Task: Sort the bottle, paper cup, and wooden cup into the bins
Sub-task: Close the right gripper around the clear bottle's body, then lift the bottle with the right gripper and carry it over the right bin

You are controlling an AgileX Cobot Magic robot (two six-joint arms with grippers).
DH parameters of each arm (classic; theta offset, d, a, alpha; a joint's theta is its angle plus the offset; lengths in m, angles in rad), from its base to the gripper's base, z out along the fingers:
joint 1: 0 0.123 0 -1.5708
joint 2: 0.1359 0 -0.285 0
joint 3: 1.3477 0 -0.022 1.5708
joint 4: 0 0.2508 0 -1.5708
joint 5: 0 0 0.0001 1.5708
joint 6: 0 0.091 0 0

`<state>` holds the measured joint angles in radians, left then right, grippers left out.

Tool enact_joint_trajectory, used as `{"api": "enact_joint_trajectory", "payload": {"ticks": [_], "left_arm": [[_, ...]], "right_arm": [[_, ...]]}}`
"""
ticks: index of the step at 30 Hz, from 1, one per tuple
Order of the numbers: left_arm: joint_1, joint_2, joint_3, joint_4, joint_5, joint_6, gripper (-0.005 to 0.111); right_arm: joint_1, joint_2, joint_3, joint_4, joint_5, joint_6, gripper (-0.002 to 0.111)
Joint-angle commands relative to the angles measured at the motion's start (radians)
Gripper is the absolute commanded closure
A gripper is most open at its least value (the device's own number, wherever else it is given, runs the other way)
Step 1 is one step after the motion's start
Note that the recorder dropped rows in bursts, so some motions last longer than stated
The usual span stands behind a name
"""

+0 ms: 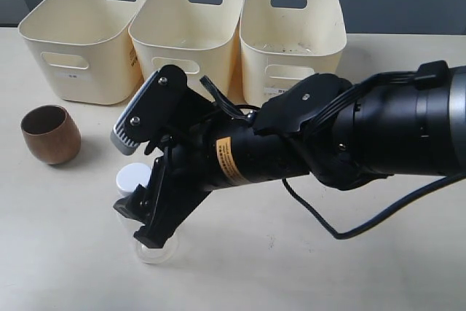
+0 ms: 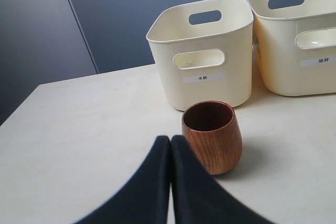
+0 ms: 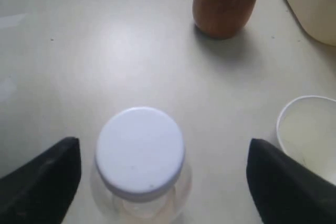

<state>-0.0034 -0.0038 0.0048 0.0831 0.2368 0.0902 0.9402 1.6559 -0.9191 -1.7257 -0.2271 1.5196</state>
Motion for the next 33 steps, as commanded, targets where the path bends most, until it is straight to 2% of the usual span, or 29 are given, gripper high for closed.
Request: {"api": "enact_joint_trajectory", "payload": {"ticks": [1,19,21,22,23,24,26,33], "left_arm": [[-0.001,0.004,-0.005,-0.002,-0.005,-0.002,0.107],[-0.001,0.004,-0.005,-0.002,-0.005,-0.002,0.107],[-0.001,0.004,-0.005,-0.002,-0.005,-0.002,0.107],[-0.001,0.004,-0.005,-0.002,-0.005,-0.002,0.107],[-0.001,0.004,-0.005,-0.002,-0.005,-0.002,0.107],[-0.001,0.004,-0.005,-0.002,-0.005,-0.002,0.107],[-0.001,0.004,-0.005,-0.002,-0.005,-0.002,0.107],[-0.001,0.004,-0.005,-0.002,-0.005,-0.002,0.107]], "right_arm": [[-0.002,0.0,-0.007,0.009,0.016,-0.004,0.027],[-0.002,0.028,-0.037,0.03,-0.001,-0.004,0.029],[-0.002,0.028,-0.037,0.031,-0.033,-0.004,0.043],[-0.002,0.028,-0.037,0.026,-0.054,-0.004,0.059],[-0.002,0.028,-0.037,0.026,-0.065,-0.004,0.065],[-0.002,0.028,-0.037,0.024,-0.079,-0.004,0.084],[-0.002,0.028,-0.037,0.001,-0.085,-0.004,0.108],[-0.002,-0.021,-0.037,-0.014,-0.047,-0.018,0.109]]}}
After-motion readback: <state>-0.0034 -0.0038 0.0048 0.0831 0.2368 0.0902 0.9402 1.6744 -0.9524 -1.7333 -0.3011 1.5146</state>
